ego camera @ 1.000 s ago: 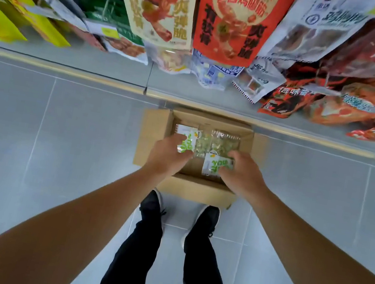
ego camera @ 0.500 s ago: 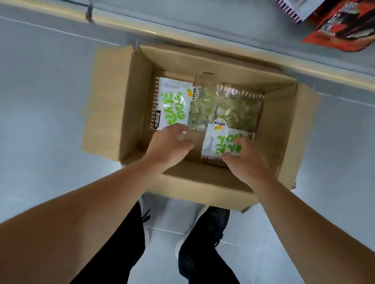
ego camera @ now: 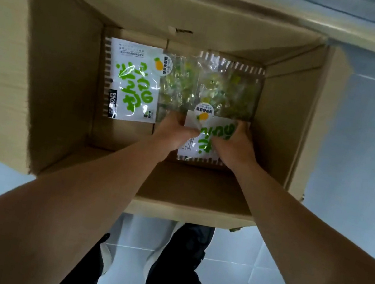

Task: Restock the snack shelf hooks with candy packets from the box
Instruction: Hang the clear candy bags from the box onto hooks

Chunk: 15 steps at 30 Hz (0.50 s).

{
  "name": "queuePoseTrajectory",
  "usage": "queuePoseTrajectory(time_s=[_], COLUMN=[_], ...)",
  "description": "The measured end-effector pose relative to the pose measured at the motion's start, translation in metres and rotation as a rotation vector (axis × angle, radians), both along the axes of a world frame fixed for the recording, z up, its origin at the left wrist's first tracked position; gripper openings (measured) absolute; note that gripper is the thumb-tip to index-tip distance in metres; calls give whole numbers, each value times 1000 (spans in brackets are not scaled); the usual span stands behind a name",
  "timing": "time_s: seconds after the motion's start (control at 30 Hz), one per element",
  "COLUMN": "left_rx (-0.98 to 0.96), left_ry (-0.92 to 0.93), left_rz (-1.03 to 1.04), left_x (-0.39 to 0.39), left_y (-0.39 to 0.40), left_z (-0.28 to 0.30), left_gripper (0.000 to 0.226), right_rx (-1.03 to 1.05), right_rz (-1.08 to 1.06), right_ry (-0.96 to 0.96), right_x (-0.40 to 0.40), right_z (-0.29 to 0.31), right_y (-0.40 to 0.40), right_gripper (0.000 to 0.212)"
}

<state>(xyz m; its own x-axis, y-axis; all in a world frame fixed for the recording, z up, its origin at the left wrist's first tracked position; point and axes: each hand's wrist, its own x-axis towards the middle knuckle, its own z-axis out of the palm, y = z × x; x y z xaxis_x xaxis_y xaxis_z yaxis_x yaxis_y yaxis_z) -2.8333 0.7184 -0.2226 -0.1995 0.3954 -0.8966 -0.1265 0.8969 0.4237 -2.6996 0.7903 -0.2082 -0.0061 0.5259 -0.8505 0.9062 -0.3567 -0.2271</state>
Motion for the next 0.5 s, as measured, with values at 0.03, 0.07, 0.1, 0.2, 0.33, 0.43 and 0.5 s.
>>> queuePoseTrajectory(time_s=[0.03,0.07,0.1,0.2,0.33,0.43,0.5], left_rx=[11,21,34,73,79,59,90], left_ry=[-23,-36,-49,0,197,352,441], left_rz=[20,17,-7,-73,-285,-540,-721], left_x=[4,3,3,-10,-40,-68,-85], left_y=[1,4,6,11,8,1,-3], left_z=[0,1,6,30,76,134,175], left_gripper=[17,14,12,15,23,37,43], right_rx=[-4,-5,-10,-2,144,359,500], right_rz=[-16,-20,-9,85,220,408,590], right_ry=[12,26,31,17,19,83,123], right_x=[2,1,3,3,-6,-25,-40], right_z=[2,2,7,31,80,140,181], right_y=[-1,-2,-3,-1,1,2,3], right_gripper=[77,77,77,76,81,83,88])
